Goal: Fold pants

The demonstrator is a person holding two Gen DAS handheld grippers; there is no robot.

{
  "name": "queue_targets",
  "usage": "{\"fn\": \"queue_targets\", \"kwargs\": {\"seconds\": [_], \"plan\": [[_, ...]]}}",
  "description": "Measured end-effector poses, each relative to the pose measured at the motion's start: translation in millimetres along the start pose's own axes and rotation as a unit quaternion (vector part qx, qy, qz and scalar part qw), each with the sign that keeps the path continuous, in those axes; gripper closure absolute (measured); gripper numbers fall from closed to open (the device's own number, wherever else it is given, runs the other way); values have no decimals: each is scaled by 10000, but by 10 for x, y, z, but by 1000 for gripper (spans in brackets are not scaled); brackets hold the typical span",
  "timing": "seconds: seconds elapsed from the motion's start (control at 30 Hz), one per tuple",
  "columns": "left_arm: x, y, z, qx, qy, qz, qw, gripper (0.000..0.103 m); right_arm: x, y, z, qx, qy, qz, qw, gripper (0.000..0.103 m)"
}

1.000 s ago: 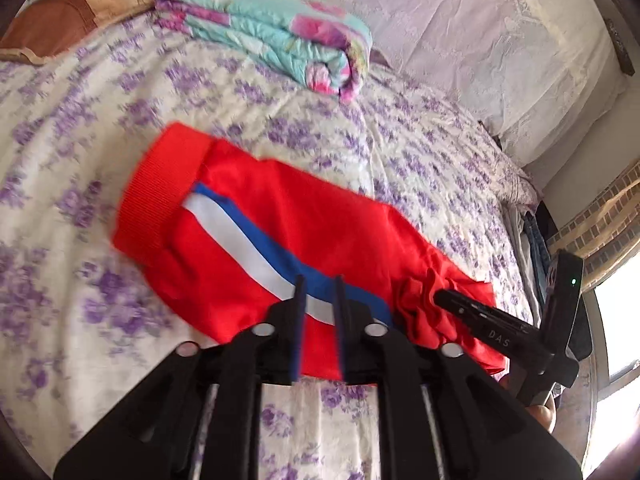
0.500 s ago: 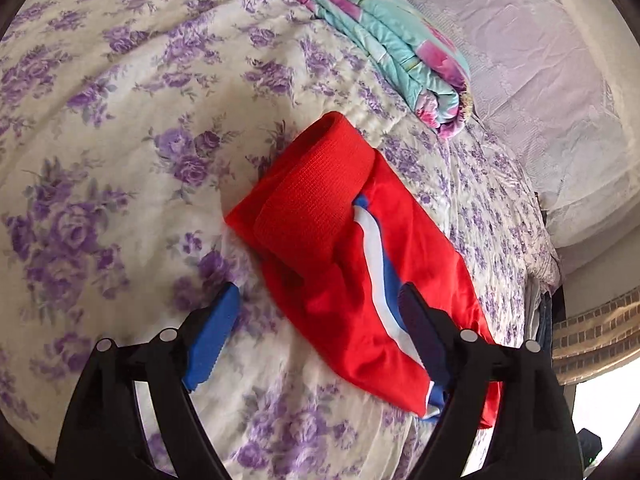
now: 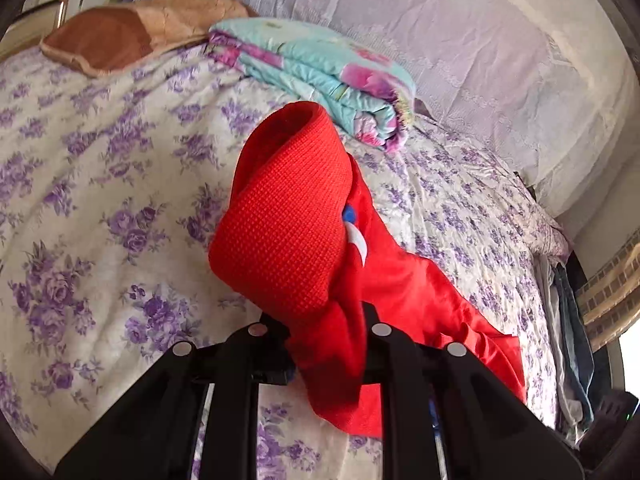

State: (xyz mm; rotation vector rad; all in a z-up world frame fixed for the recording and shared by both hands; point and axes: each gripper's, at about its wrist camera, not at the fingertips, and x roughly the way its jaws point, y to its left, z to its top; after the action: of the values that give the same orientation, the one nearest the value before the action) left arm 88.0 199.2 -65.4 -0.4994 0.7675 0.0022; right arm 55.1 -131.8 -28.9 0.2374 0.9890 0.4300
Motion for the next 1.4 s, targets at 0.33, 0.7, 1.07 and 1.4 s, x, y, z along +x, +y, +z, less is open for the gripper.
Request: {"fn": "queue_targets", "kwargs": {"seconds": [0.33, 0.7, 1.07, 1.4], "plan": [[-137, -77, 22, 201, 59, -213, 9996, 87, 1211, 797, 235, -895, 1235, 51, 9883, 83], [-56, 71, 20, 40, 194, -327, 9993, 87, 1460, 636, 865, -398, 1161, -18, 9924, 81], [-196, -341, 26, 655, 79, -104, 9978, 87, 343, 282, 696, -264, 49, -6, 9996, 66], [80, -1922, -434, 2354, 732, -374, 9684, 87, -1026, -1246, -202, 1469, -944, -773, 9816, 61]]}}
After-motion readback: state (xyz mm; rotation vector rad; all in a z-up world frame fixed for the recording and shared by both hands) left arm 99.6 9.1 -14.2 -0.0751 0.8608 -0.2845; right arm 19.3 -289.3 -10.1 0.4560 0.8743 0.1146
